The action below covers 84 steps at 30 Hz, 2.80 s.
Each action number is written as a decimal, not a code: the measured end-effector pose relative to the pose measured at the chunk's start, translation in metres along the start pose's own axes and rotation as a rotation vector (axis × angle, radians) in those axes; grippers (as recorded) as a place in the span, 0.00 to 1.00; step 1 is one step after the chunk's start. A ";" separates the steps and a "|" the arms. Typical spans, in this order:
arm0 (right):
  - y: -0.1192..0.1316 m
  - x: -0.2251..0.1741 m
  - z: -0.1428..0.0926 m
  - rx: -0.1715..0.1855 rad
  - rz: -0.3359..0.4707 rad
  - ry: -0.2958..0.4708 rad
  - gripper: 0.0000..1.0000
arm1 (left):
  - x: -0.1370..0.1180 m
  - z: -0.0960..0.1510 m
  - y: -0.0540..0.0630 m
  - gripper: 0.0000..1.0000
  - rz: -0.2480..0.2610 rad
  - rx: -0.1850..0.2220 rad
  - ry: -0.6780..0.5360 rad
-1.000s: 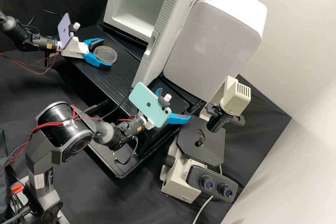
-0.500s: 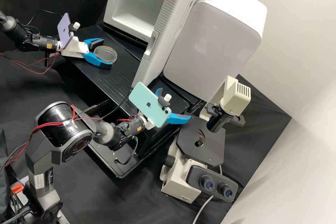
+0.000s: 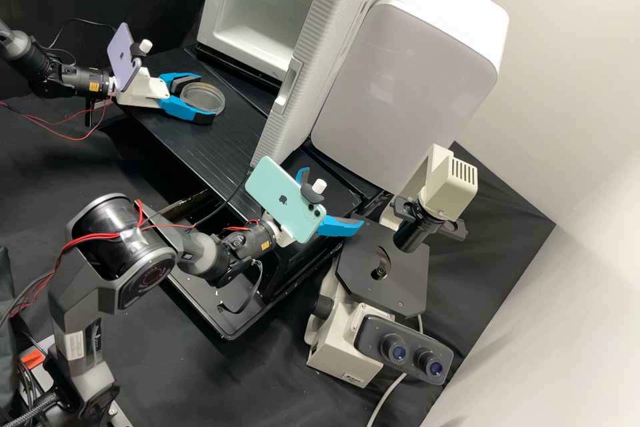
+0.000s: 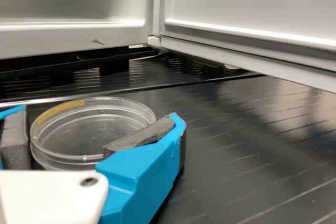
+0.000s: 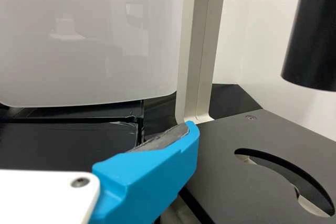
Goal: Place the petri dish in the incubator
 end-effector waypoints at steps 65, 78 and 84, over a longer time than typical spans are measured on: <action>0.000 0.000 0.000 0.000 0.000 0.000 1.00 | 0.002 0.012 0.079 0.00 0.131 0.147 0.052; 0.000 0.000 0.000 0.000 0.000 0.000 1.00 | 0.002 0.012 0.078 0.00 0.129 0.145 0.053; 0.000 0.000 0.000 0.000 0.000 0.000 1.00 | 0.002 0.012 0.078 0.00 0.129 0.145 0.053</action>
